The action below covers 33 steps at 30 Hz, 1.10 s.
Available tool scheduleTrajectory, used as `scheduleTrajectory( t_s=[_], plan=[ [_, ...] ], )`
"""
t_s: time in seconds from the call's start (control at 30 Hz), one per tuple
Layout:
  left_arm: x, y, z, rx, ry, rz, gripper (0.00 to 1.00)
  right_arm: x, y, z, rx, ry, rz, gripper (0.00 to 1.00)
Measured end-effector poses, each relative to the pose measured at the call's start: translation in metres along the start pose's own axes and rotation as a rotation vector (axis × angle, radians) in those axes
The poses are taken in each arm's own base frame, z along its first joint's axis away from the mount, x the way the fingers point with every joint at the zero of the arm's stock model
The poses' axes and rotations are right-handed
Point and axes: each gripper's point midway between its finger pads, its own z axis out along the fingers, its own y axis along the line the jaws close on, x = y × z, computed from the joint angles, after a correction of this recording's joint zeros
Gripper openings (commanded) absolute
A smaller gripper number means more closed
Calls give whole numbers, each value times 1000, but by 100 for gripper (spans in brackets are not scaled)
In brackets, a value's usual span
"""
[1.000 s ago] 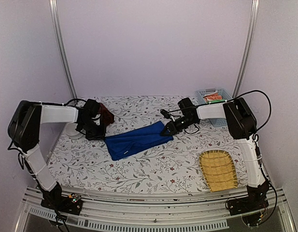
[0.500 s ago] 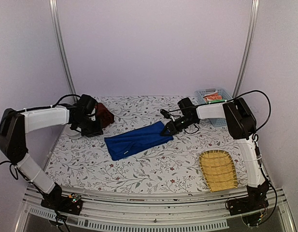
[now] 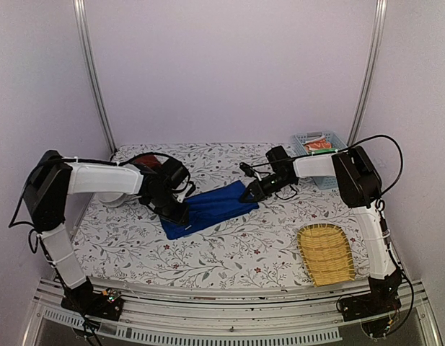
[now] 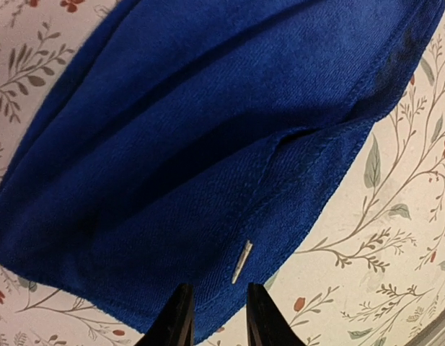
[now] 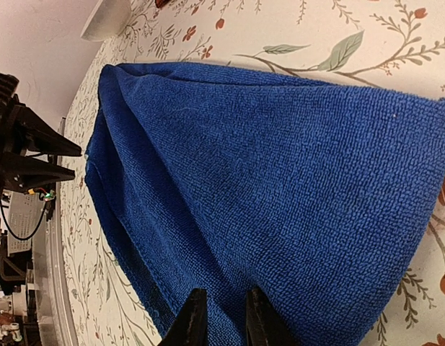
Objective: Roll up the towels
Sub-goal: Smooth out the towel at the center of the board.
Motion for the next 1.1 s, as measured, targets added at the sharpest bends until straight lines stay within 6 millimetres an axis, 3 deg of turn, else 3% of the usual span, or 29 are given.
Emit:
scheduleTrajectory(
  t_s=[0.2,0.73,1.1],
  plan=[
    [2,-8,19,-53,61,88,27,0,0,0,-6,-1,5,22],
    [16,1,18,-116,119,130,24,1,1,2,-31,1,24,22],
    [18,5,26,-149,143,158,6,0,1,3,-42,-1,27,22]
  ],
)
